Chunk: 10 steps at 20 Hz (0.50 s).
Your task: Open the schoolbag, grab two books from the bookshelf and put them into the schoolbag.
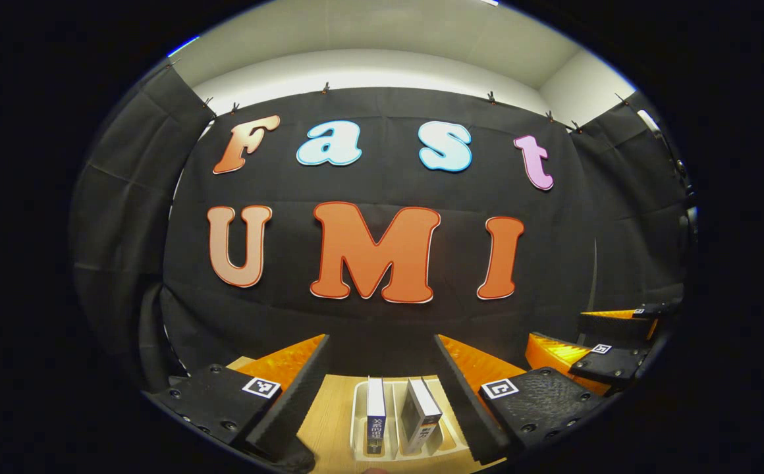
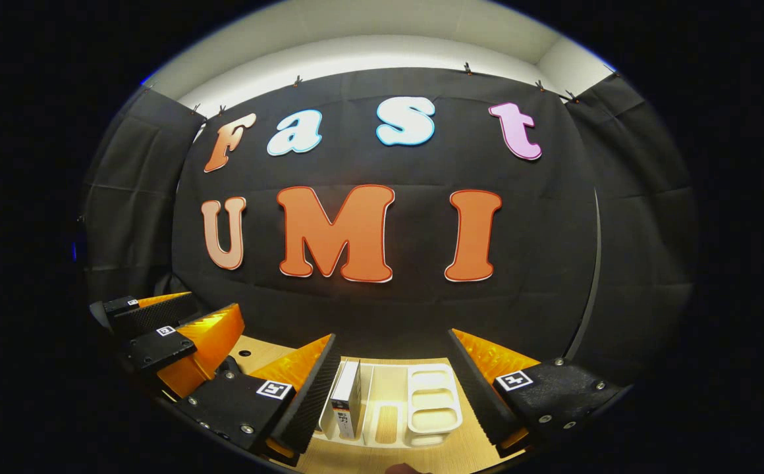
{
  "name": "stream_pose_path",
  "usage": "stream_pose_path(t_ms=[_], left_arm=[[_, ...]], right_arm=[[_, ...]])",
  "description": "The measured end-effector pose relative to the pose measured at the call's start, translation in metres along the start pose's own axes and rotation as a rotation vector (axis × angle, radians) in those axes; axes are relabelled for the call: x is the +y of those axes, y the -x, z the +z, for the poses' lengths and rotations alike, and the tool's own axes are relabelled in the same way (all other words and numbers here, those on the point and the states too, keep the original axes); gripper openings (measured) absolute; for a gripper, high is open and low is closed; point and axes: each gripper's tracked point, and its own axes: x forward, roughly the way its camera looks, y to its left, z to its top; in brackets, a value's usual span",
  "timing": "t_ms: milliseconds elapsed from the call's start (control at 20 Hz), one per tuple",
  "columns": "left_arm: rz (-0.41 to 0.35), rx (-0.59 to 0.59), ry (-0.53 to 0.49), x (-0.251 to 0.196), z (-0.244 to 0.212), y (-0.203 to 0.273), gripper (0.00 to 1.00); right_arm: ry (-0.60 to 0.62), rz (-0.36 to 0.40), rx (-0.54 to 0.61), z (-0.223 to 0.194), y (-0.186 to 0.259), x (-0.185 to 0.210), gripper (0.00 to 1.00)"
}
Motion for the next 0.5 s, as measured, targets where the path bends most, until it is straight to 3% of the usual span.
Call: stream_pose_path(t_ms=[500], left_arm=[[0.068,-0.023,-0.024,0.013,0.001,0.001,0.94]], right_arm=[[0.001,0.043,0.016,-0.012,-0.007,-0.003,0.96]])
